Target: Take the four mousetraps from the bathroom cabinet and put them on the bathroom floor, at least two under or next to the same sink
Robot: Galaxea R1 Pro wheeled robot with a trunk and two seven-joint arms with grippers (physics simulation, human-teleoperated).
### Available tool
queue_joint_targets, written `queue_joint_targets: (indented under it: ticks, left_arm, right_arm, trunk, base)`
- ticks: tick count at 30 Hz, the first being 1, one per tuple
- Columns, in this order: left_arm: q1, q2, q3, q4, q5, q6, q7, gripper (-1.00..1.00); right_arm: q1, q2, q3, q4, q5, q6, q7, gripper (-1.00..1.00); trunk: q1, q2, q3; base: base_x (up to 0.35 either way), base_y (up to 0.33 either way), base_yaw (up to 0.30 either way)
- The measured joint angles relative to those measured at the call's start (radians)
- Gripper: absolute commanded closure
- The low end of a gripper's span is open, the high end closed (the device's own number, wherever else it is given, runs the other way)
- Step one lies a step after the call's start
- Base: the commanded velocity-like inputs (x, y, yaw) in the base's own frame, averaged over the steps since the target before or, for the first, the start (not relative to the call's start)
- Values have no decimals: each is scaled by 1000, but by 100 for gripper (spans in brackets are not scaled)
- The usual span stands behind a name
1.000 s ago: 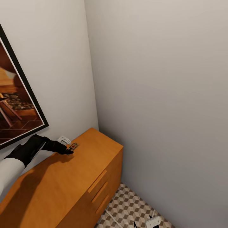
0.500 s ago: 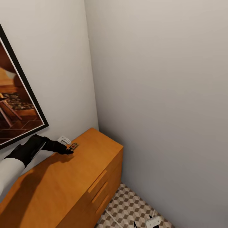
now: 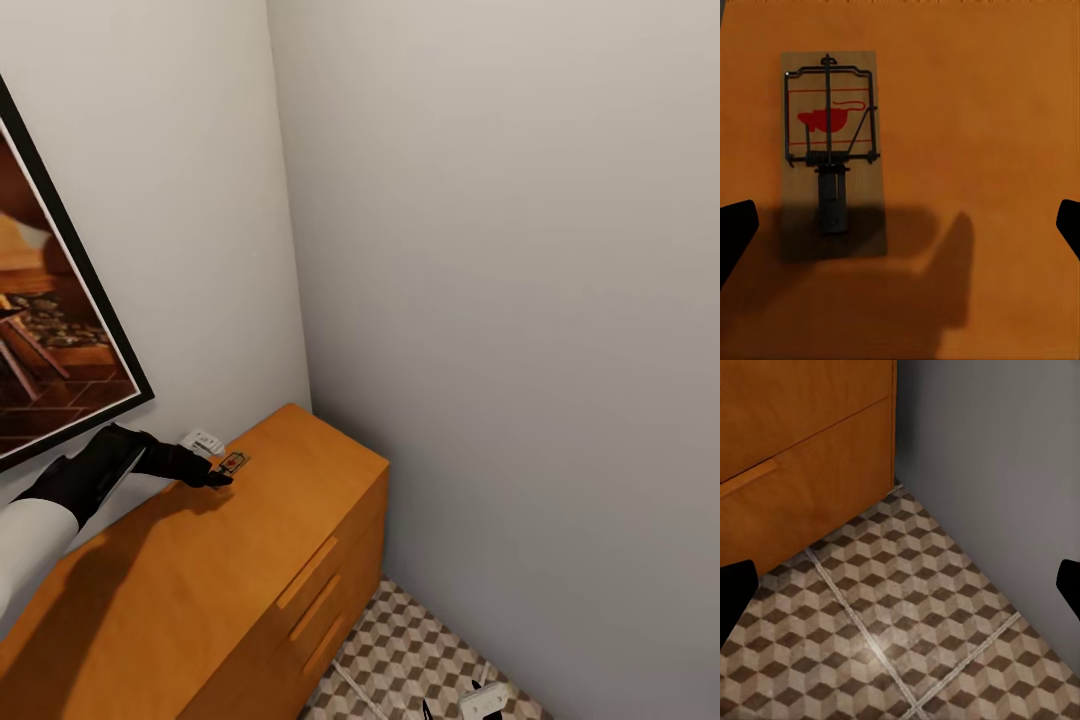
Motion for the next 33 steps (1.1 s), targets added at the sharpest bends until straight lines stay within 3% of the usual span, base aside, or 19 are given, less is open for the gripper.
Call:
queue_joint_targets:
  ticks: [33]
  left_arm:
    - [0,-1,-1,1,0,0,0,-100]
  right_arm:
    - [0,0,0,0,0,1,0,-100]
  trunk:
    - [0,0,0]
  base:
    - [26,0,0]
